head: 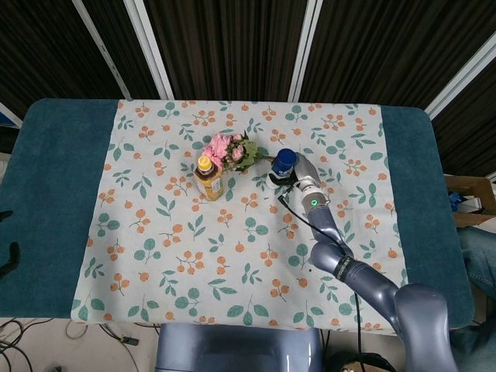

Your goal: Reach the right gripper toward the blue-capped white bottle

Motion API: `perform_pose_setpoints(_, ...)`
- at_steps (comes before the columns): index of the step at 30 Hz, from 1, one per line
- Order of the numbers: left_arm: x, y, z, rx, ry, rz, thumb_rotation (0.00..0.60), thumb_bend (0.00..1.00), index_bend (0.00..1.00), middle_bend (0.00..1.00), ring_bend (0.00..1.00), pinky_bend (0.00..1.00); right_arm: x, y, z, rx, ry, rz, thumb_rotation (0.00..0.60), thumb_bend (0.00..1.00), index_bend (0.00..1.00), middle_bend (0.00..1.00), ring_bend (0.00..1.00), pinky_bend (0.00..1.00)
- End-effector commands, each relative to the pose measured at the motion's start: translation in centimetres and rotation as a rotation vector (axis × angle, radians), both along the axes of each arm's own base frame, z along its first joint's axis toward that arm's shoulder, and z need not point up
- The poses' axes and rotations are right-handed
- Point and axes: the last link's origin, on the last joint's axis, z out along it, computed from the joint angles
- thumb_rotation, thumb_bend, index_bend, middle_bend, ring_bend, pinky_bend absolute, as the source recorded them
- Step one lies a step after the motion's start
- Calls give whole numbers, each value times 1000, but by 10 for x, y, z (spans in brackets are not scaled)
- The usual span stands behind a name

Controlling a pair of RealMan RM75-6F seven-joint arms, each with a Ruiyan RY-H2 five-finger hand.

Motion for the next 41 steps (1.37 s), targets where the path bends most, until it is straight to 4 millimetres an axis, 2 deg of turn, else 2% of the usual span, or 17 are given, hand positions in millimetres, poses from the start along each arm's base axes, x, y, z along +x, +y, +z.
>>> perform_pose_setpoints(1,0,0,0,1,1,0,600,513,190,27,40,0,-2,0,15,-17,-20,12,600,525,539,515,466,641)
perform_pose_setpoints(8,0,0,0,0,3,-4,600,512,190,27,41,0,-5,8,57,-60,-41,64,600,525,542,522,469,656)
perform_pose_setpoints(14,1,0,-1,3,6,-8,600,512,190,27,41,0,-4,25,103,-87,-66,97,600,525,542,522,468,656)
perform_pose_setpoints(24,3,-1,-3,5,18,-21,600,513,190,27,41,0,3,56,166,-110,-95,125,600,525,542,521,469,656)
perform_pose_setpoints(37,4,-3,-3,10,29,-37,600,512,191,27,40,0,12,92,225,-172,-172,161,600,524,542,528,468,656)
perform_pose_setpoints(41,5,-3,-3,9,32,-43,600,513,190,27,41,0,14,110,234,-146,-172,174,600,520,542,529,469,656)
